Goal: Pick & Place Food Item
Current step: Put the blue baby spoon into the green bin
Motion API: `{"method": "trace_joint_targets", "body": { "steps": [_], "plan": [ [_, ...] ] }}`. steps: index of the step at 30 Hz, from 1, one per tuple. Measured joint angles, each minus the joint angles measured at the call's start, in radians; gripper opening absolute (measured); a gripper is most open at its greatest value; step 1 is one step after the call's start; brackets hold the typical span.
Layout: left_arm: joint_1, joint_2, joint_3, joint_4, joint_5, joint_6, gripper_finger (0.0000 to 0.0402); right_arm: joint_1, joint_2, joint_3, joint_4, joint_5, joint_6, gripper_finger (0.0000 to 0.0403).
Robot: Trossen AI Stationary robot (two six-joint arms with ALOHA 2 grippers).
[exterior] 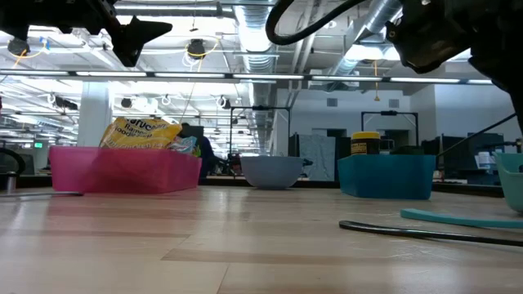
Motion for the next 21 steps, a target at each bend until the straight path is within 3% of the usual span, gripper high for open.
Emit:
{"method": "trace_joint_targets", "body": {
  "steps": [21],
  "plan": [
    [0.0,0.0,0.0,0.002,0.0,0.0,0.0286,0.01,0.08,0.0,0.029,-0.022,-0.04,0.0107]
  ]
}}
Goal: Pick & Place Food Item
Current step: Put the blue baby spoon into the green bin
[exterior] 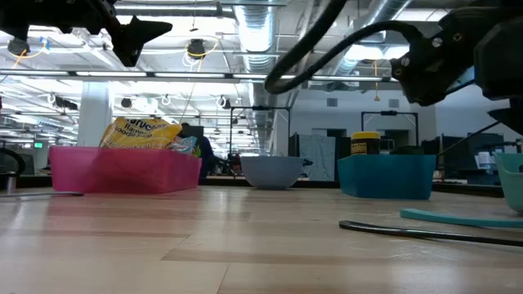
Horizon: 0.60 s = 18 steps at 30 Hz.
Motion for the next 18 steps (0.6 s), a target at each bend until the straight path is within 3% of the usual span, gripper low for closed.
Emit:
{"method": "trace_joint_targets", "body": {
  "steps": [11,18],
  "plan": [
    [0.0,0.0,0.0,-0.001,0.0,0.0,0.0286,-0.013,0.0,0.0,0.07,-0.002,-0.048,0.0107],
    [0.0,0.0,0.0,-0.001,0.0,0.0,0.0286,-0.021,0.0,0.0,0.073,-0.002,-0.045,0.0083]
  ]
}}
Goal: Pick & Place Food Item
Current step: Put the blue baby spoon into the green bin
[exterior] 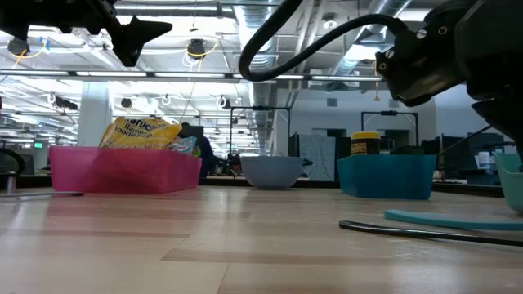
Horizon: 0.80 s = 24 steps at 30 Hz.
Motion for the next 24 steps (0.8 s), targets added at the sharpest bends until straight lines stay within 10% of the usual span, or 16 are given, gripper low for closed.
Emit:
{"method": "trace_joint_targets", "body": {
  "steps": [24],
  "plan": [
    [0.0,0.0,0.0,0.0,0.0,0.0,0.0286,-0.003,-0.001,0.0,-0.019,0.017,-0.01,0.0028]
  ]
}}
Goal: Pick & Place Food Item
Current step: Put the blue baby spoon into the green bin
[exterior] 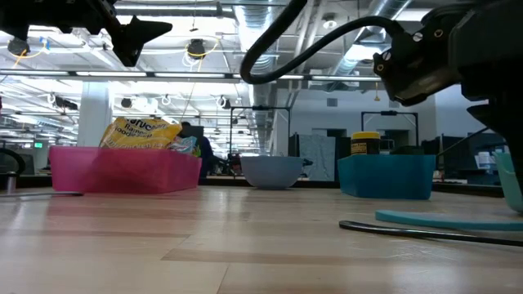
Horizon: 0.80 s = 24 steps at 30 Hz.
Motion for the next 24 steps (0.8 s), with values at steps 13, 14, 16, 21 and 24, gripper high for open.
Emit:
{"method": "trace_joint_targets", "body": {
  "steps": [13,14,16,21,24],
  "plan": [
    [0.0,0.0,0.0,0.0,0.0,0.0,0.0286,0.0,0.0,0.0,-0.013,0.004,-0.016,0.0018],
    [0.0,0.0,0.0,0.0,0.0,0.0,0.0286,0.0,0.0,0.0,-0.013,0.005,-0.02,0.0017],
    [0.0,0.0,0.0,0.0,0.0,0.0,0.0286,0.0,0.0,0.0,-0.013,0.008,-0.024,0.0016],
    [0.0,0.0,0.0,0.0,0.0,0.0,0.0286,0.0,-0.009,0.0,-0.02,0.04,-0.026,0.0016],
    [0.0,0.0,0.0,0.0,0.0,0.0,0.0286,0.001,-0.022,0.0,-0.036,0.064,-0.025,0.0016]
  ]
}}
